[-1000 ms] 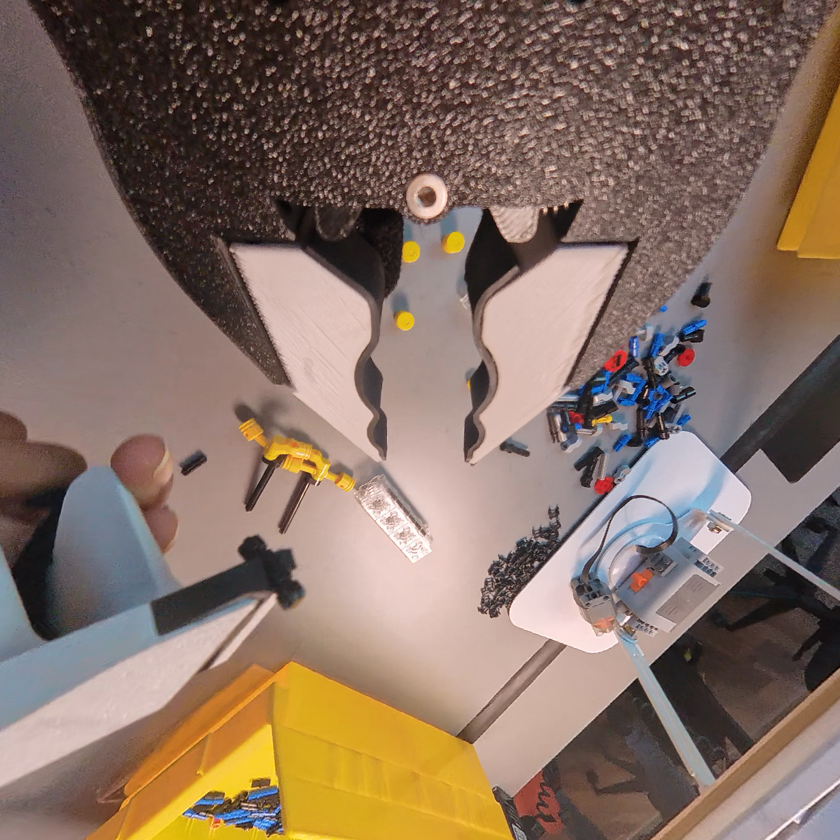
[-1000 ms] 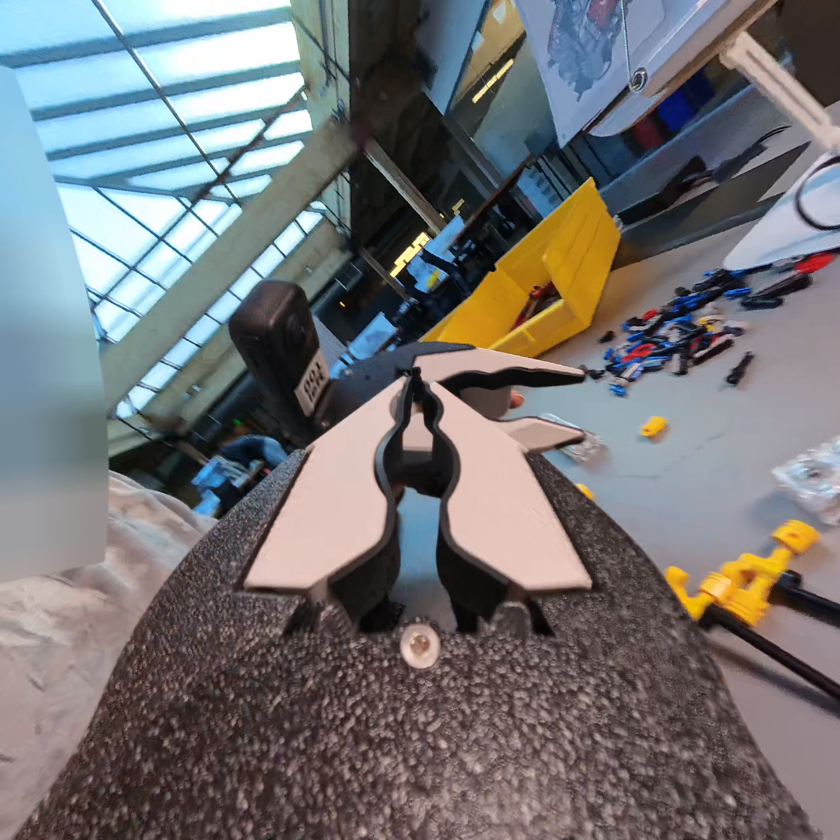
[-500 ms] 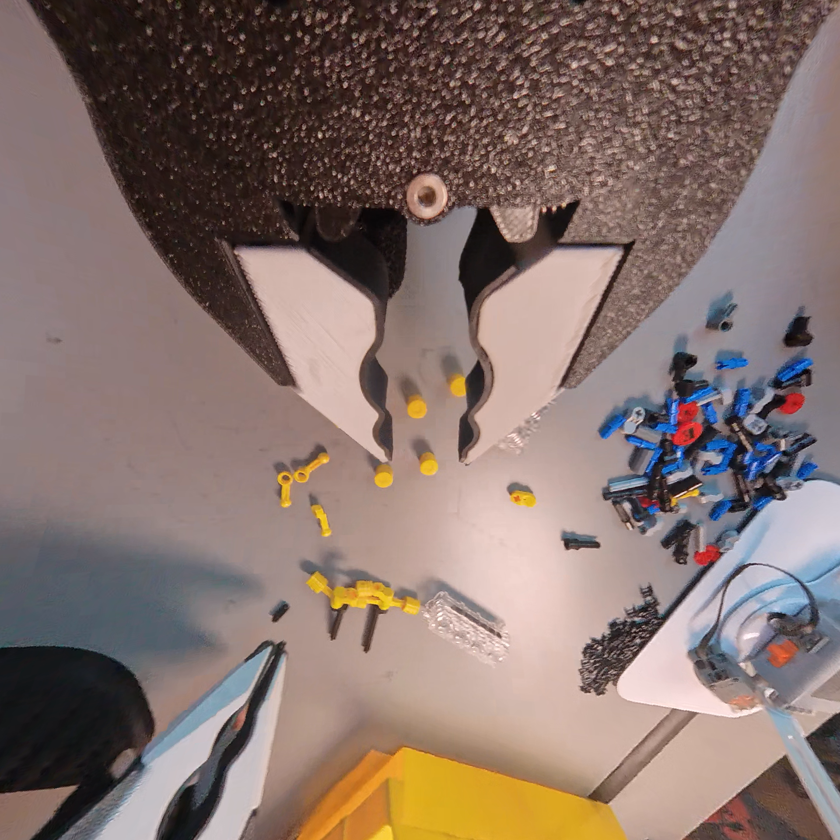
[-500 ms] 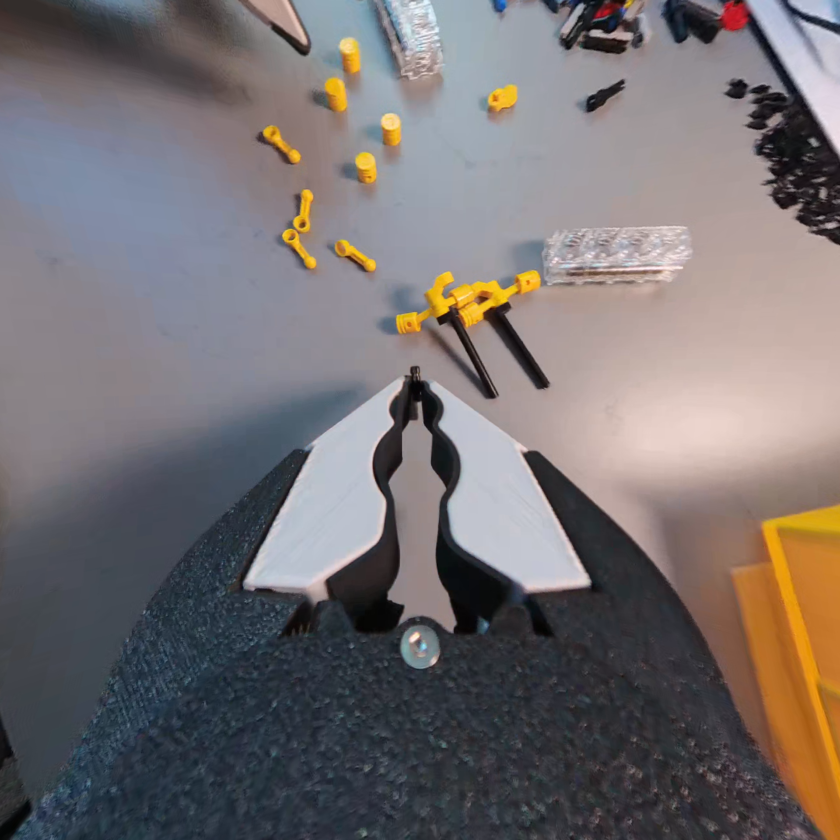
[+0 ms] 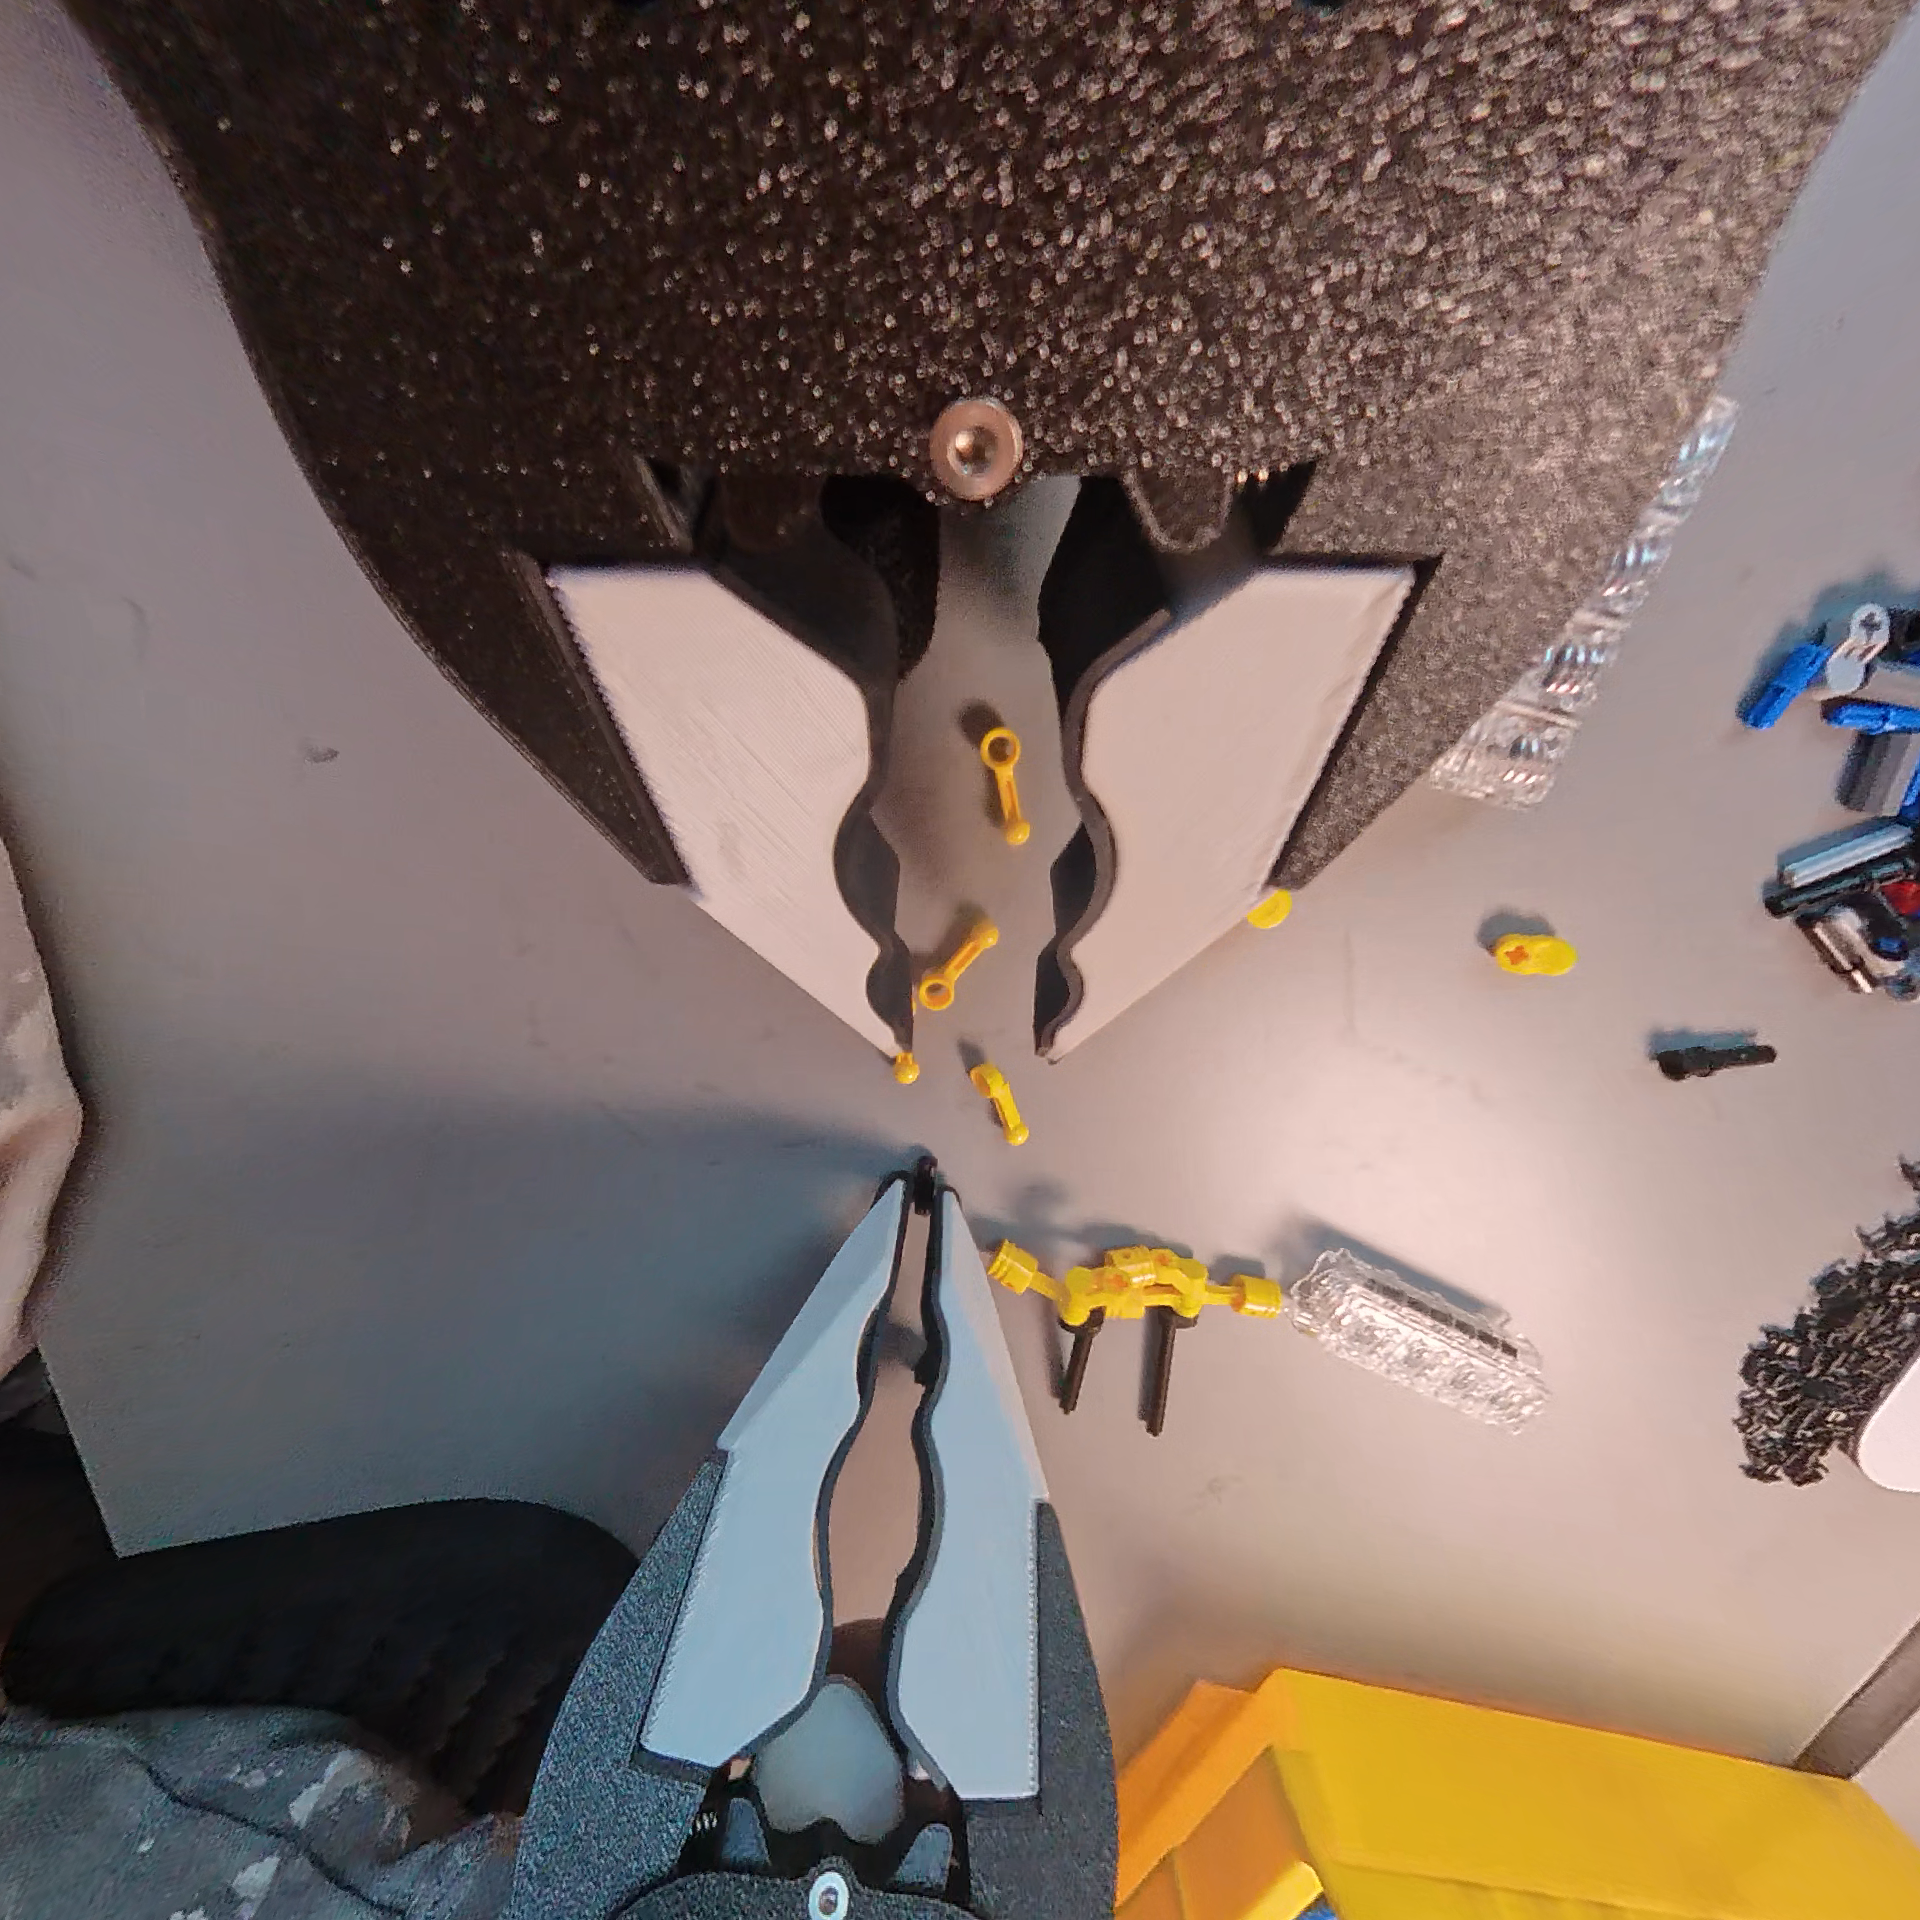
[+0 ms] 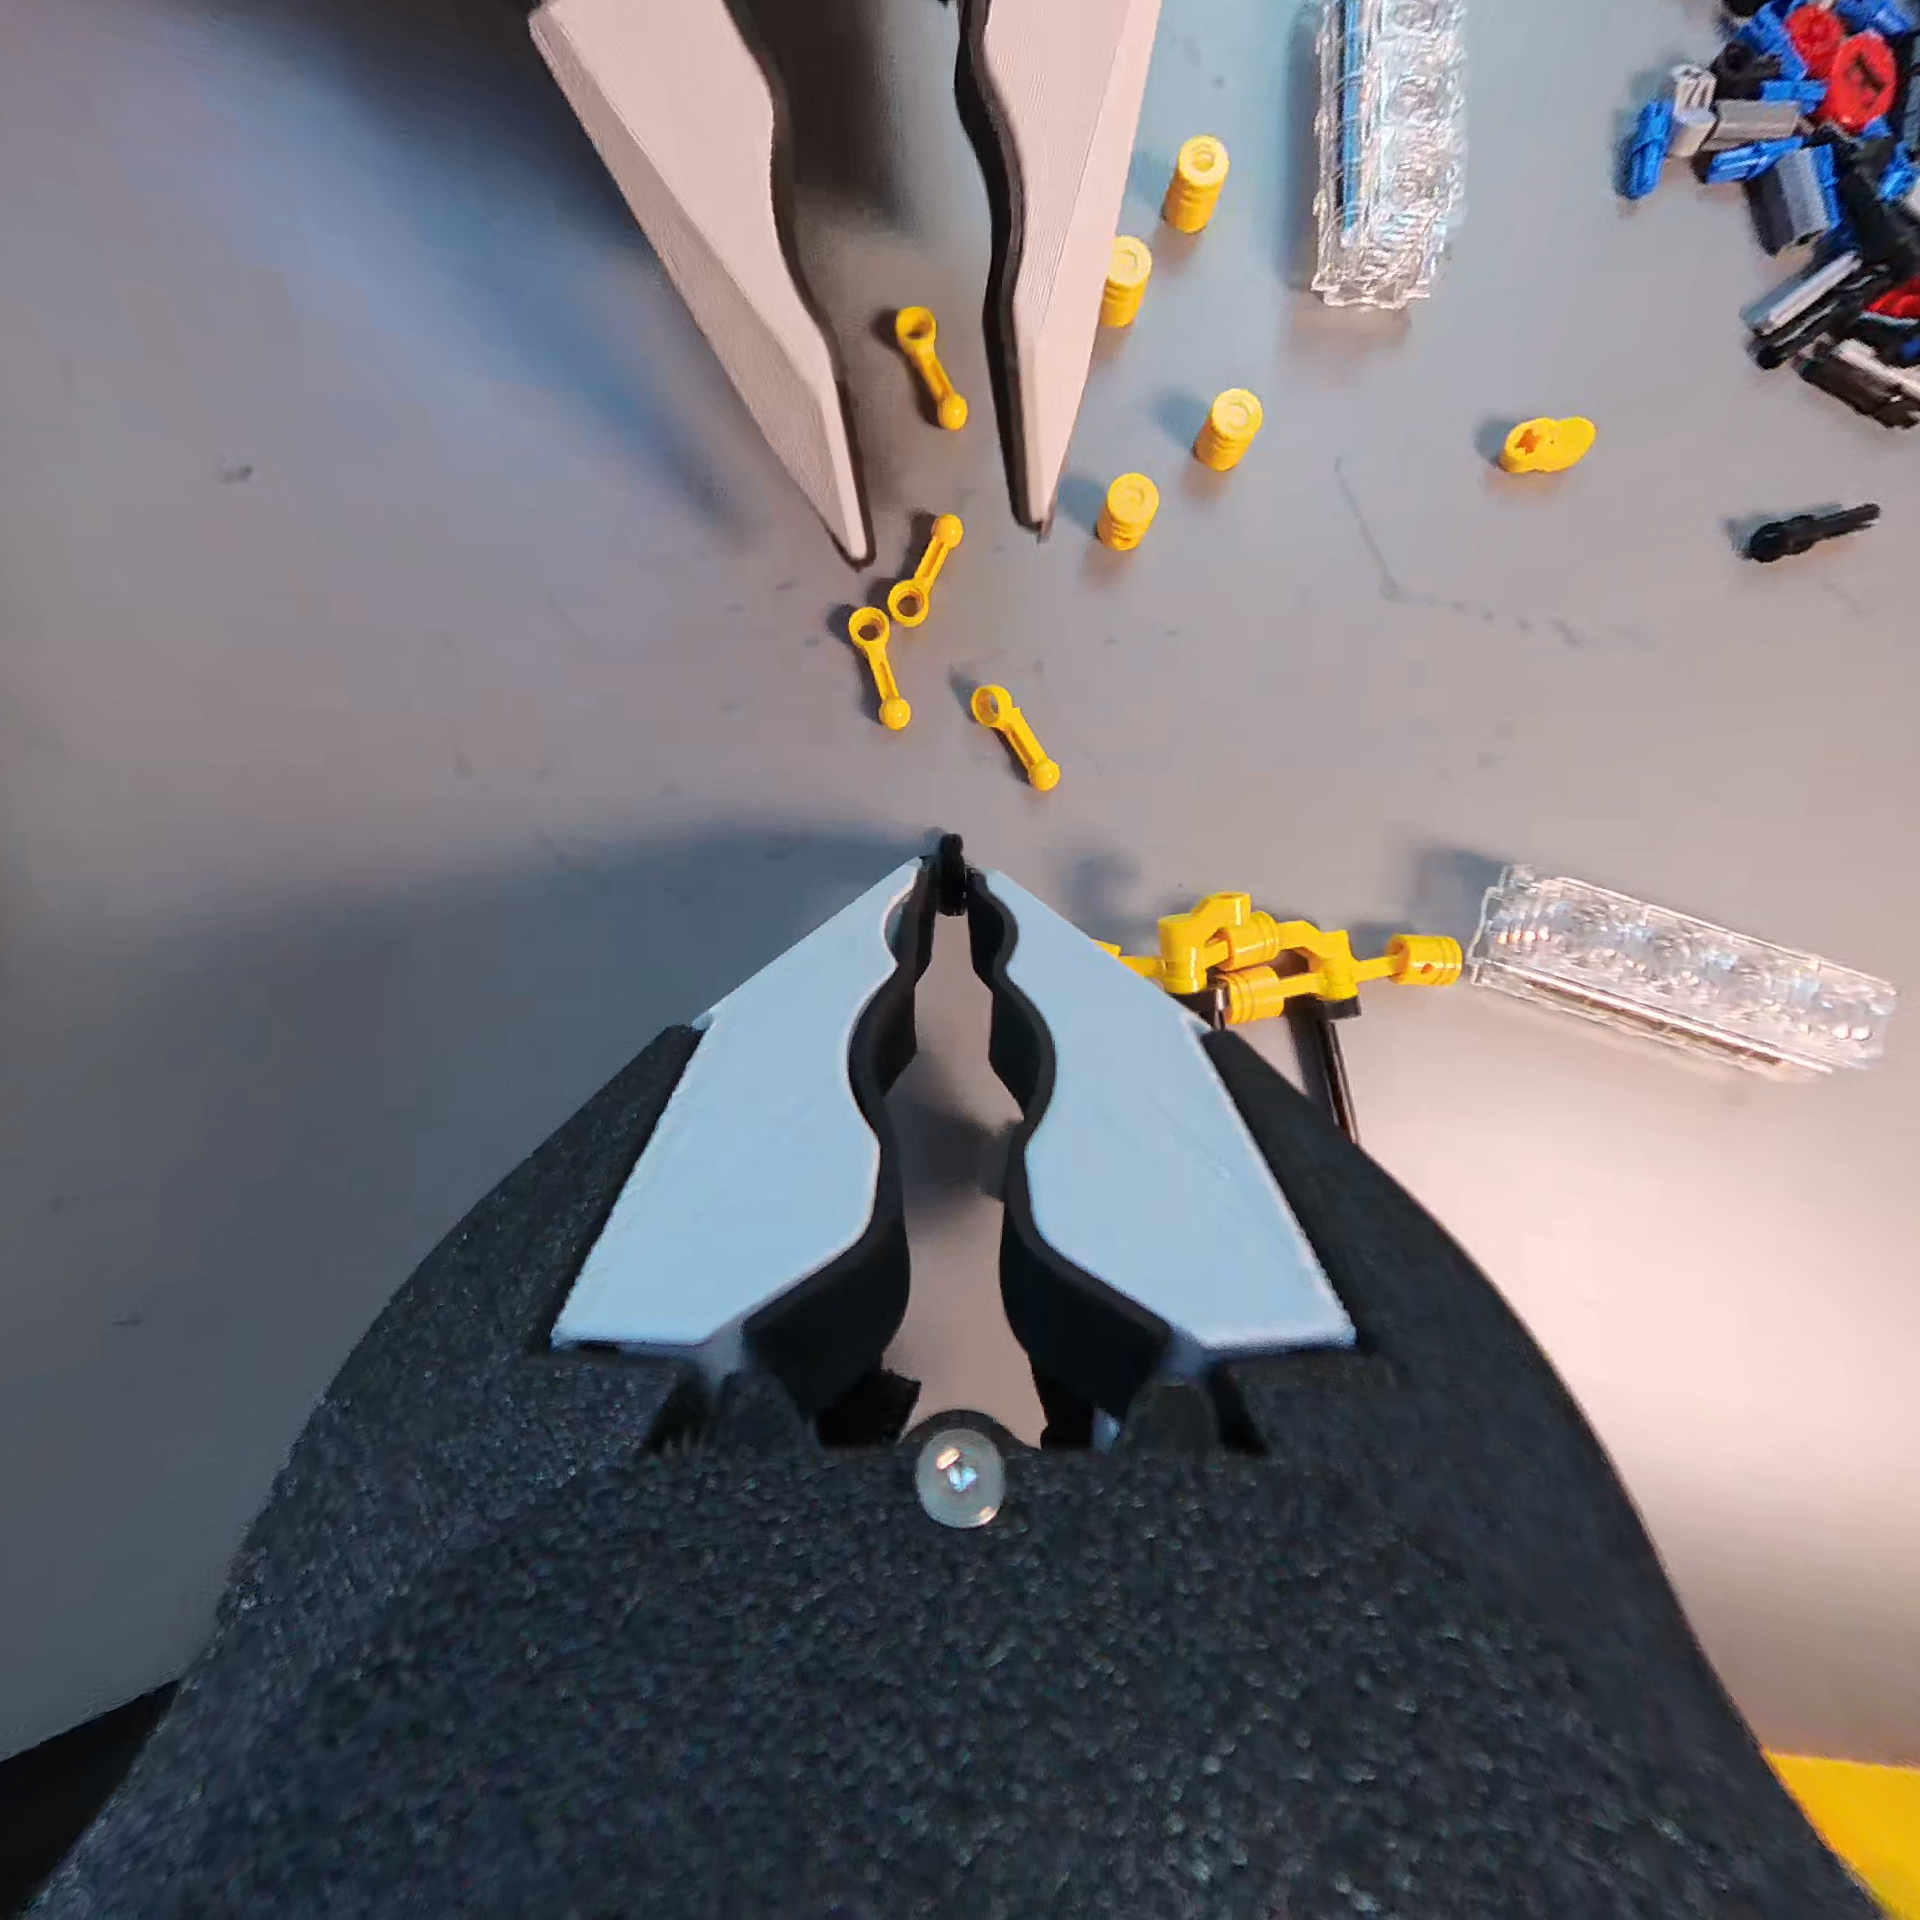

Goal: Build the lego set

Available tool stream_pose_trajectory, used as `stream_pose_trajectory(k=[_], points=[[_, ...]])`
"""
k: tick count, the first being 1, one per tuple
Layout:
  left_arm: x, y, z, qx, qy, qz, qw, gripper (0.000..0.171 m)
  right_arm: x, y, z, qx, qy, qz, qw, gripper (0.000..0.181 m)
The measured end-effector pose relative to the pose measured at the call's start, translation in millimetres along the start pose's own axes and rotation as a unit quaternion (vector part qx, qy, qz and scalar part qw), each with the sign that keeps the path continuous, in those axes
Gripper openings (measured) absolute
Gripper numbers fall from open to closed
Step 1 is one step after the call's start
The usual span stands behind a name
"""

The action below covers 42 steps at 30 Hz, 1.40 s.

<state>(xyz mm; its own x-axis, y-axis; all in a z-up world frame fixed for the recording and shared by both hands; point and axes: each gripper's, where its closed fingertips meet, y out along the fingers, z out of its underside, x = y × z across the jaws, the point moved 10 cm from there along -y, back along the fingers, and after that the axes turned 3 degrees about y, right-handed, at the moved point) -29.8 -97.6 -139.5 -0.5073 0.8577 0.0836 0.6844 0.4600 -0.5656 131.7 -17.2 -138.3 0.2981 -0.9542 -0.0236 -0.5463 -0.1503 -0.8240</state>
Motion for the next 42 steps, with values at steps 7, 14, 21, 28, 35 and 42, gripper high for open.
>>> stream_pose_trajectory(k=[7, 14, 21, 28, 35, 42], points=[[-9, 15, -8, 0.004, 0.032, -0.005, 0.999, 0.021, -16, -34, 11, -0.124, 0.034, 0.005, 0.992, 0.018], [-12, 24, -10, 0.017, 0.045, -0.02, 0.999, 0.019, -29, -25, 29, -0.084, -0.009, 0.087, 0.993, 0.025], [-13, 40, -19, 0.046, 0.058, -0.017, 0.997, 0.015, -29, -21, 35, -0.055, -0.03, 0.101, 0.993, 0.023], [-6, 52, -23, 0.074, 0.055, 0.012, 0.996, 0.014, -26, -15, 34, -0.068, -0.051, 0.104, 0.991, 0.01], [-7, 55, -23, 0.074, 0.046, 0.023, 0.996, 0.004, -26, -16, 36, -0.095, -0.043, 0.081, 0.991, 0.004], [1, 34, -24, 0.022, 0.037, 0.002, 0.999, 0.003, -25, -23, 35, -0.139, -0.047, 0.065, 0.987, 0.004]])
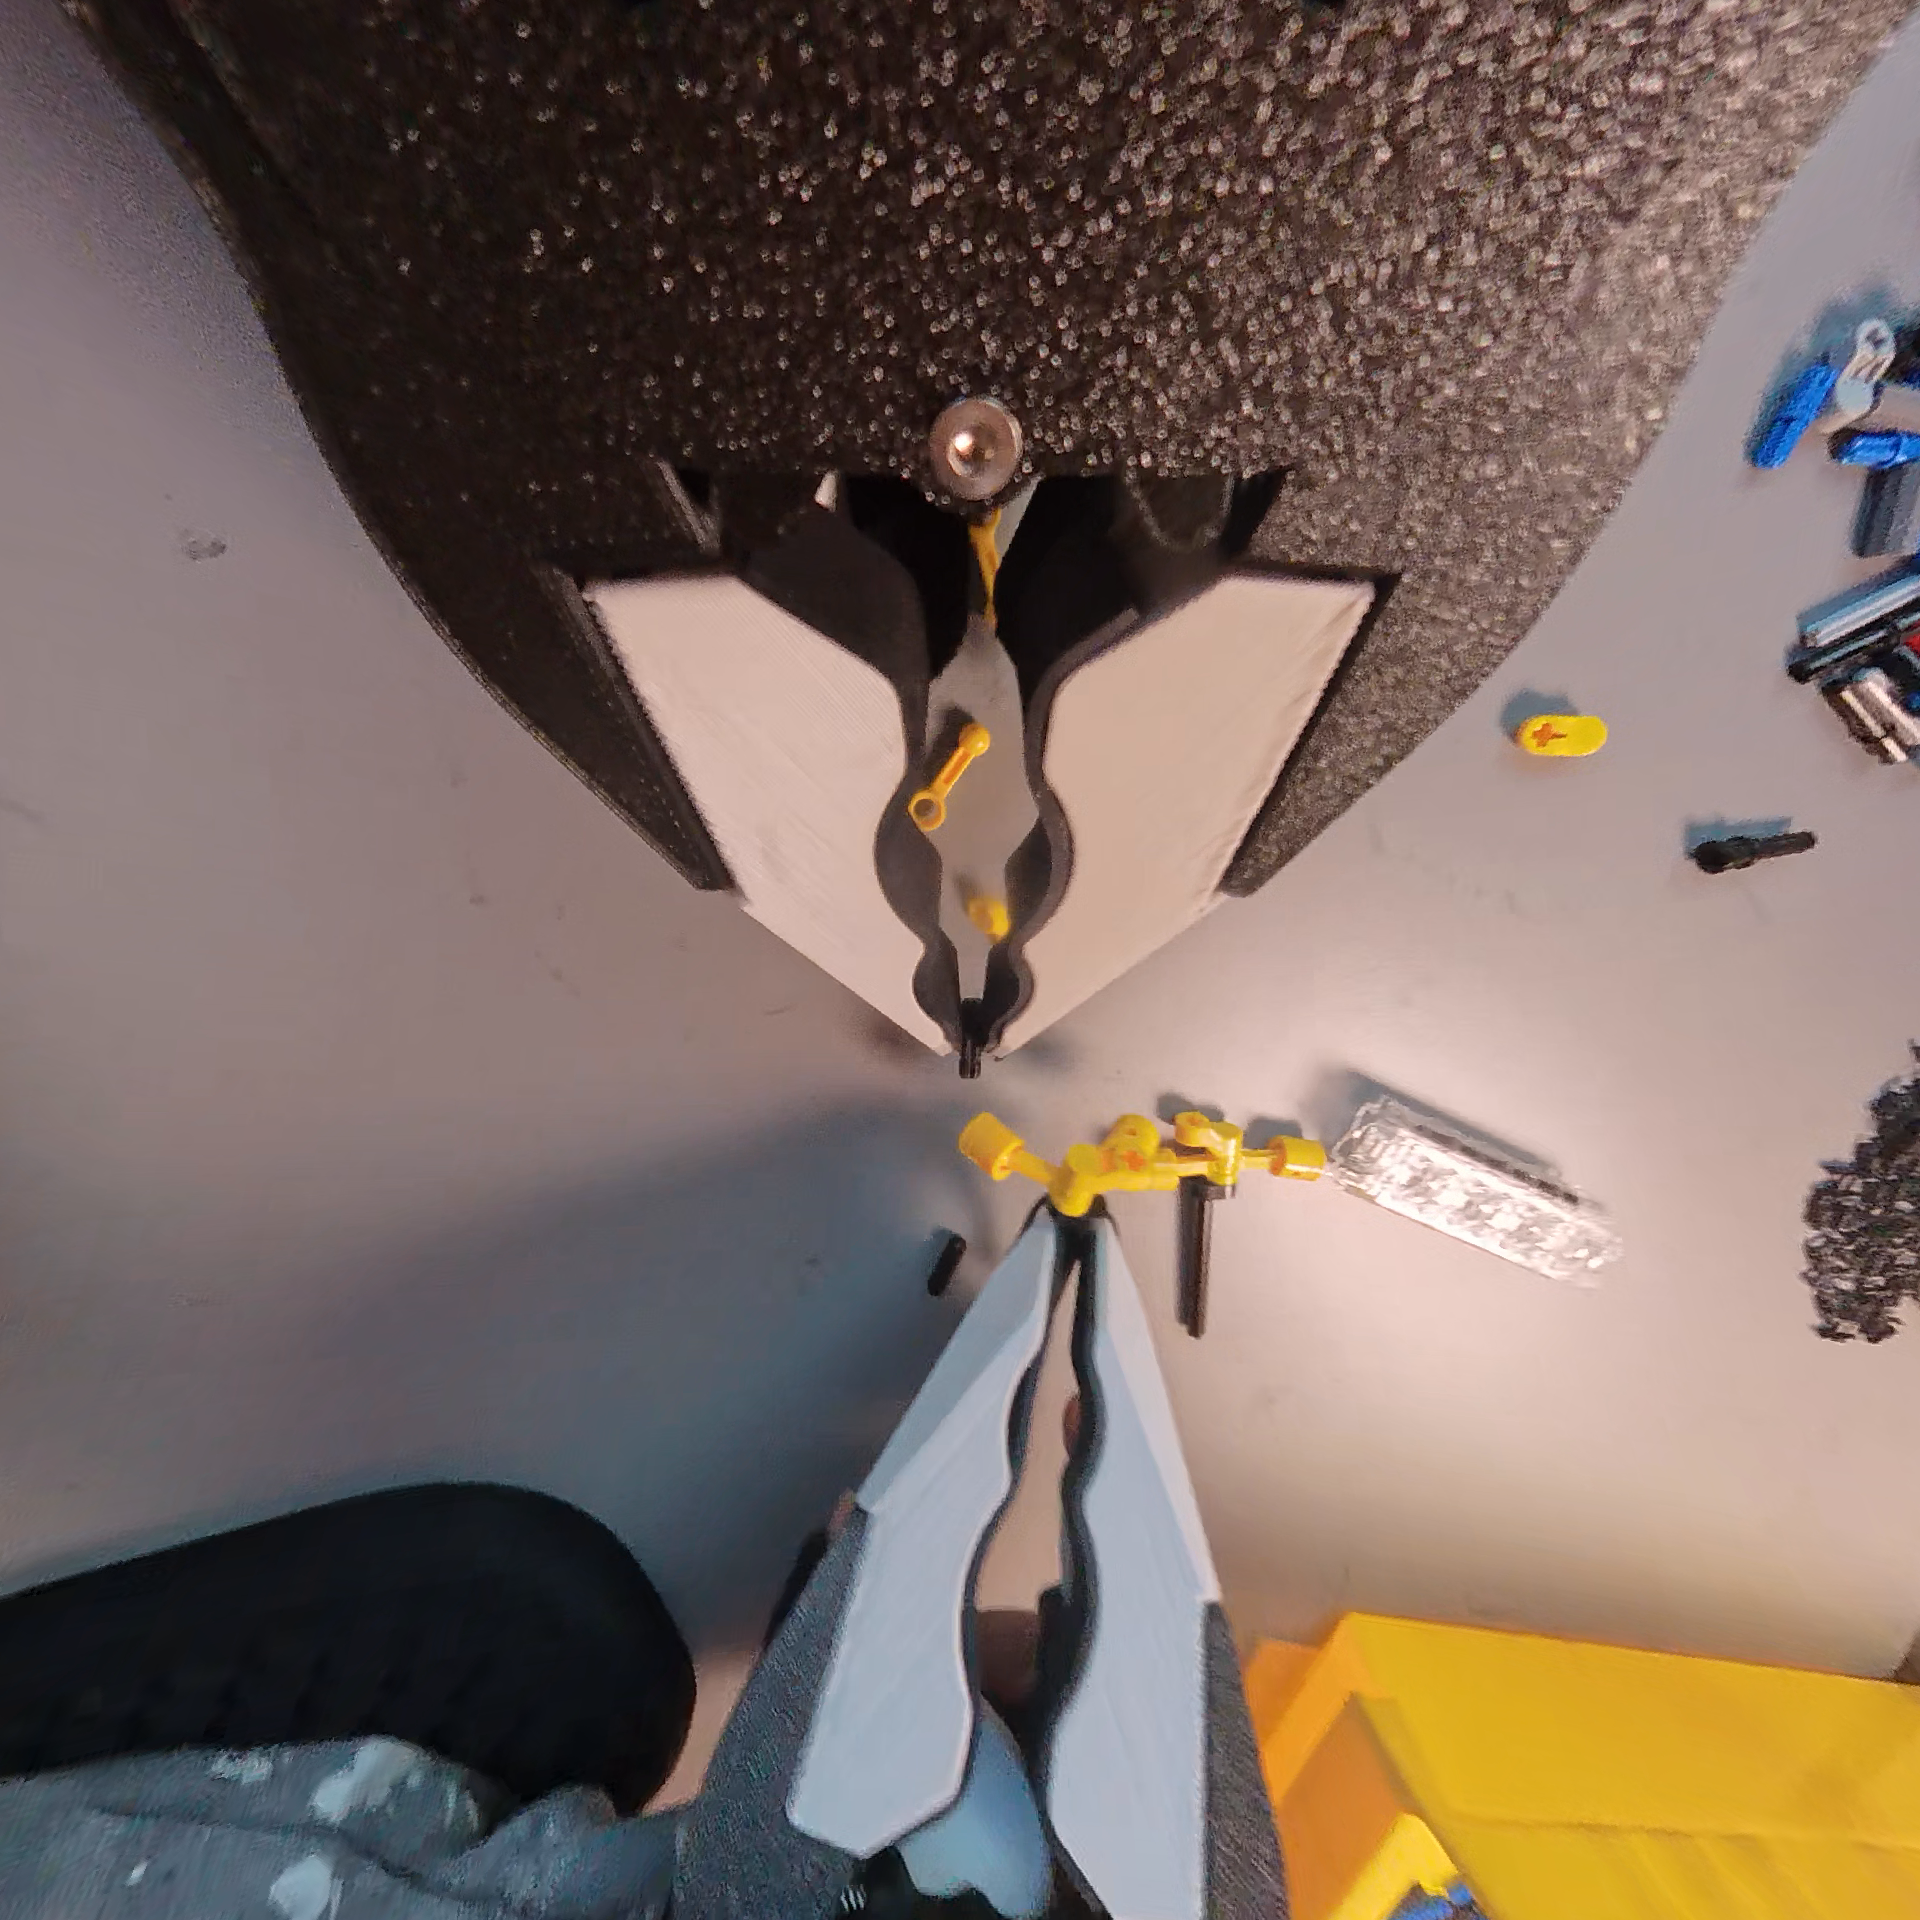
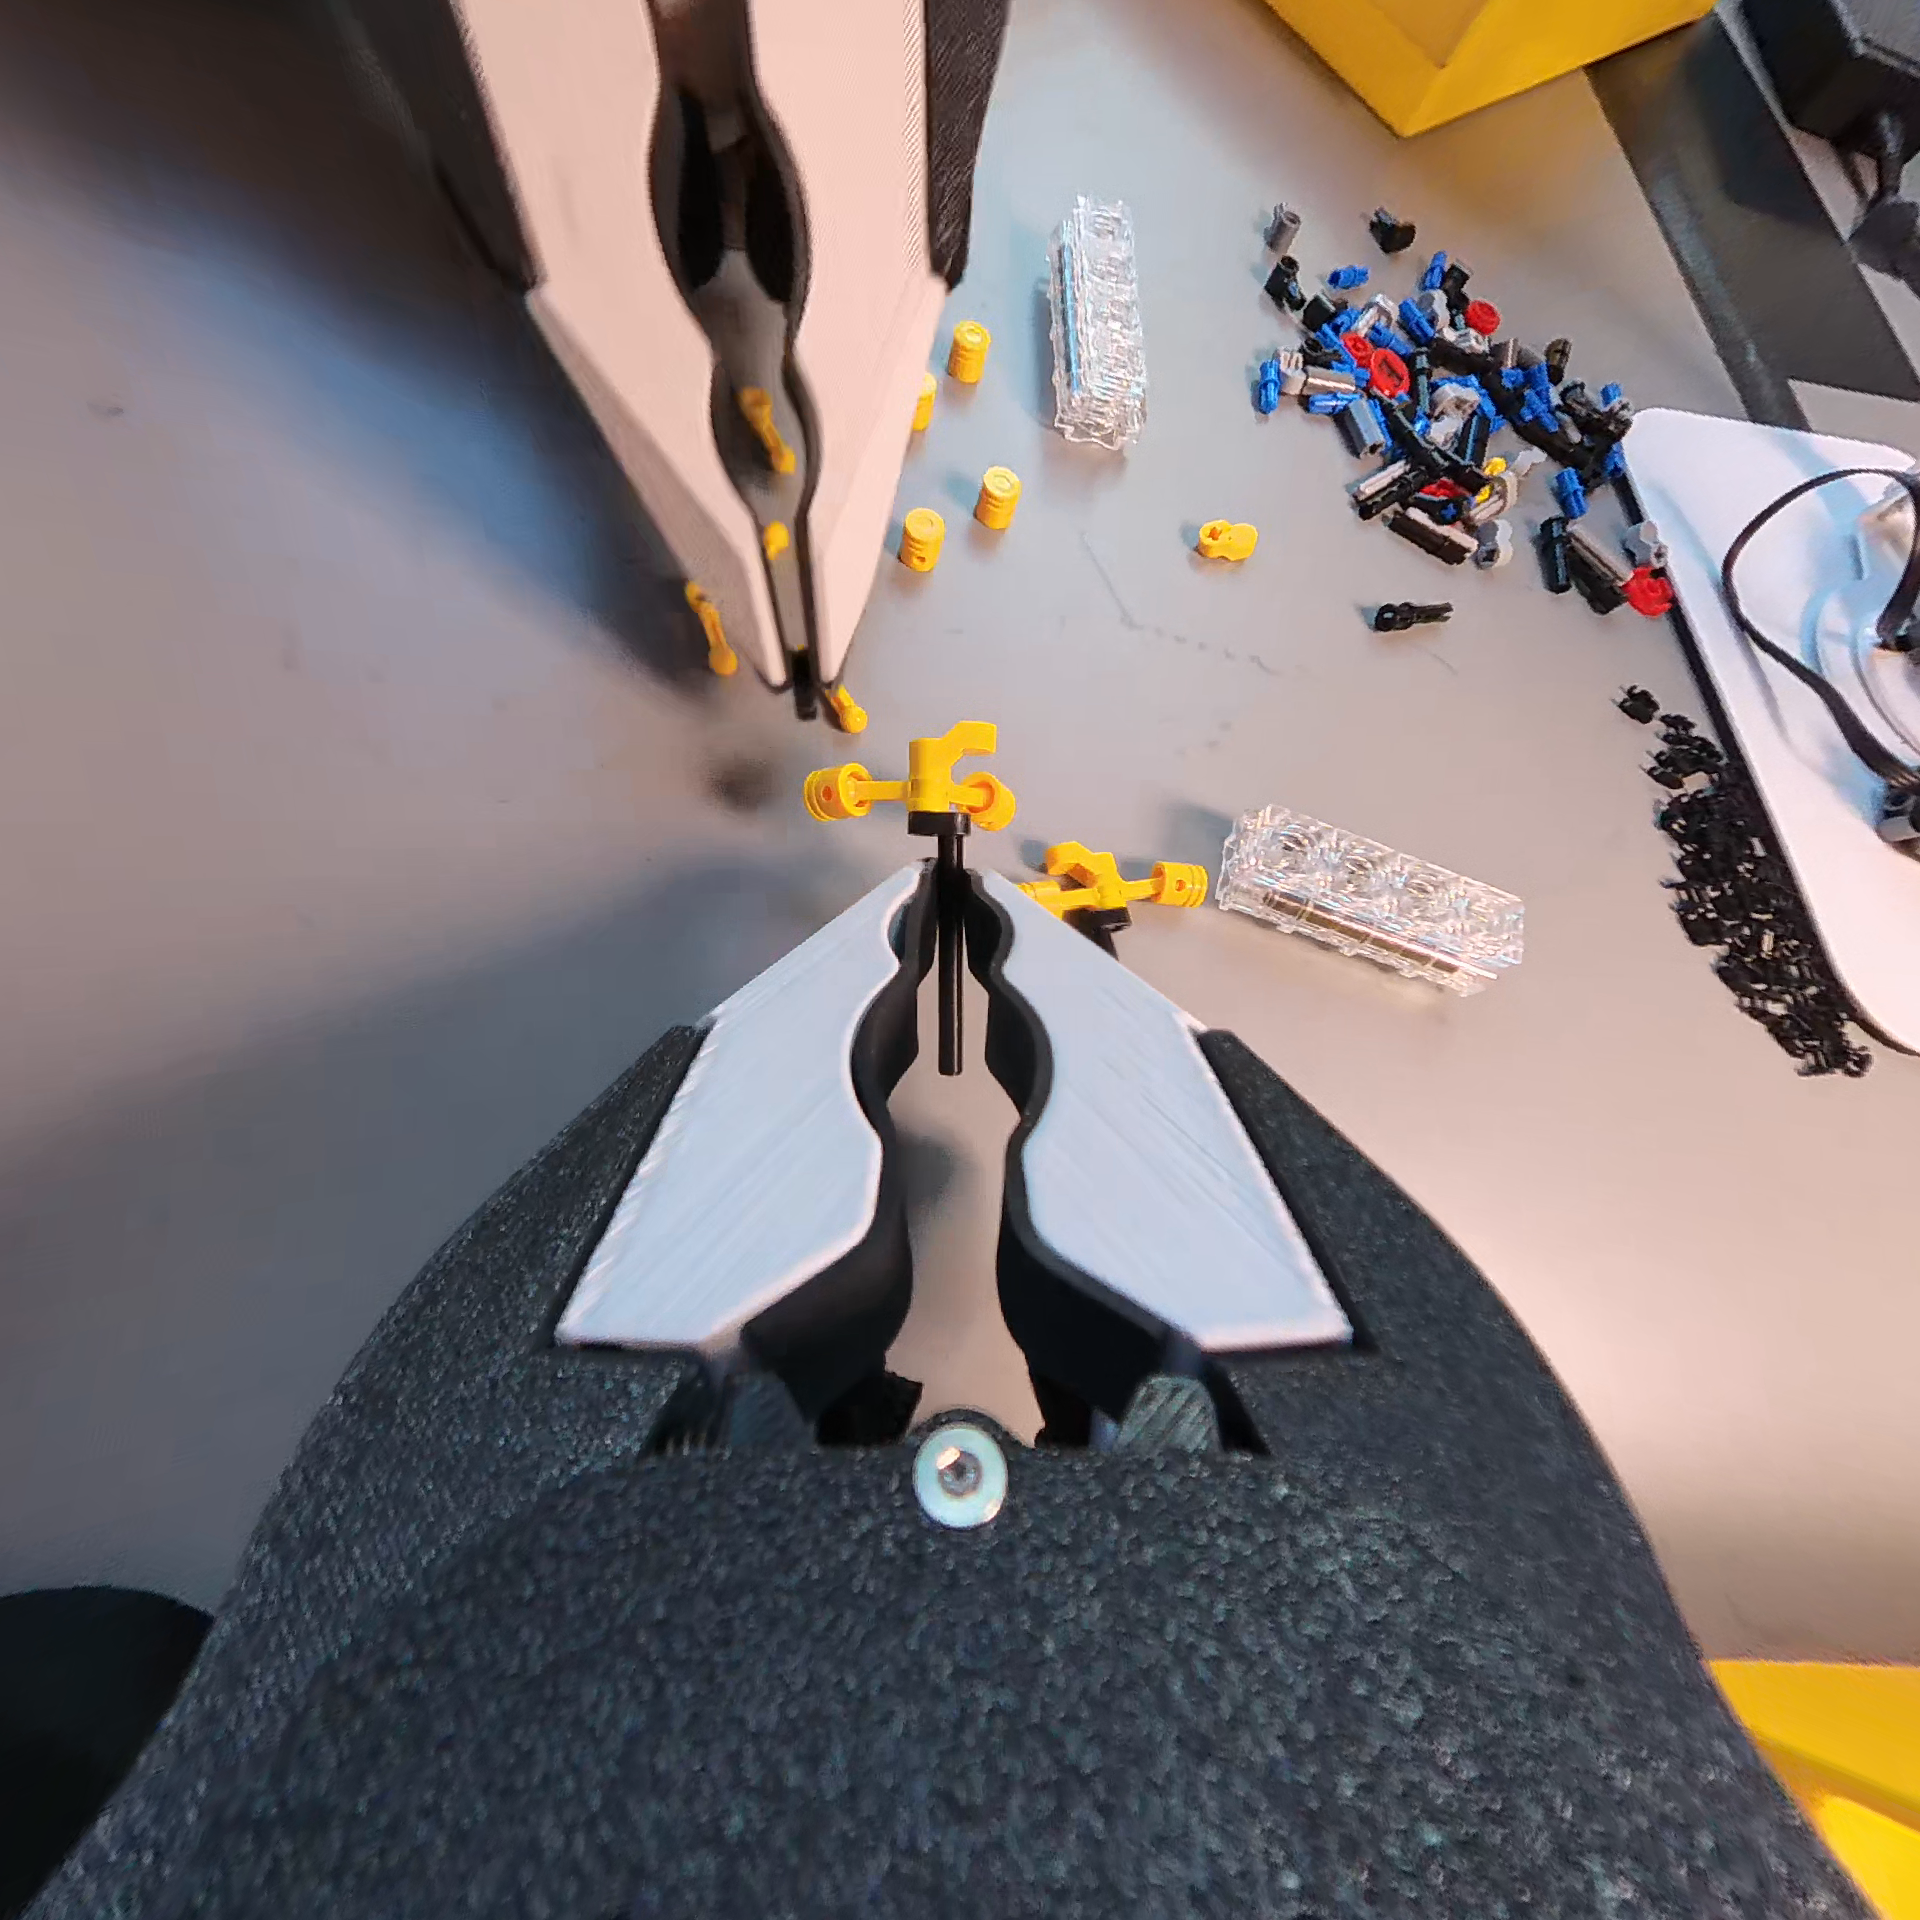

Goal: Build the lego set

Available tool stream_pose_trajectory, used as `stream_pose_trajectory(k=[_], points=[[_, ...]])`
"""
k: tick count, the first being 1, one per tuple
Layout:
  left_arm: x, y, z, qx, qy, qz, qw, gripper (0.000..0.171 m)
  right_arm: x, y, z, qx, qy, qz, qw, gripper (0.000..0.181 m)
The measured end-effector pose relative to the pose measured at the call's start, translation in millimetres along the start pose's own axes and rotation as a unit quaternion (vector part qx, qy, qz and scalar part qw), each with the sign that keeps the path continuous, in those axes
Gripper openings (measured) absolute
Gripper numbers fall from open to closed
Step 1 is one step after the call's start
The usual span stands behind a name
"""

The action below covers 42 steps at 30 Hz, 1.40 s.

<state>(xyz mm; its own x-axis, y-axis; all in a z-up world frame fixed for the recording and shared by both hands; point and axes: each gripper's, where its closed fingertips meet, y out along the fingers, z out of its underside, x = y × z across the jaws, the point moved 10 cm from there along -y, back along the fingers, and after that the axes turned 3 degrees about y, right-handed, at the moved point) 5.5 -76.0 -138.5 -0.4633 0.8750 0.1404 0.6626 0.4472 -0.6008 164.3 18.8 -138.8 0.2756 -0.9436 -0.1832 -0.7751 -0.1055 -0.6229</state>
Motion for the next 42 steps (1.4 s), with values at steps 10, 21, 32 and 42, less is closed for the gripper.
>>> stream_pose_trajectory(k=[10, 21, 32, 42], points=[[0, -18, 11, -0.02, -0.038, -0.011, 0.999, 0.003, 18, 14, -9, 0.009, -0.034, -0.028, 0.999, 0.004], [-14, -8, 13, 0.014, -0.011, 0.017, 1.0, 0.003, 32, 15, -12, 0.062, -0.036, -0.072, 0.995, 0.004], [-19, -7, 12, 0.016, -0.004, 0.026, 1.0, 0.004, 35, 13, -16, 0.028, -0.056, -0.071, 0.996, 0.016], [-24, -3, 16, 0.043, 0.016, 0.025, 0.999, 0.004, 39, 22, -16, 0.032, -0.075, -0.066, 0.994, 0.011]])
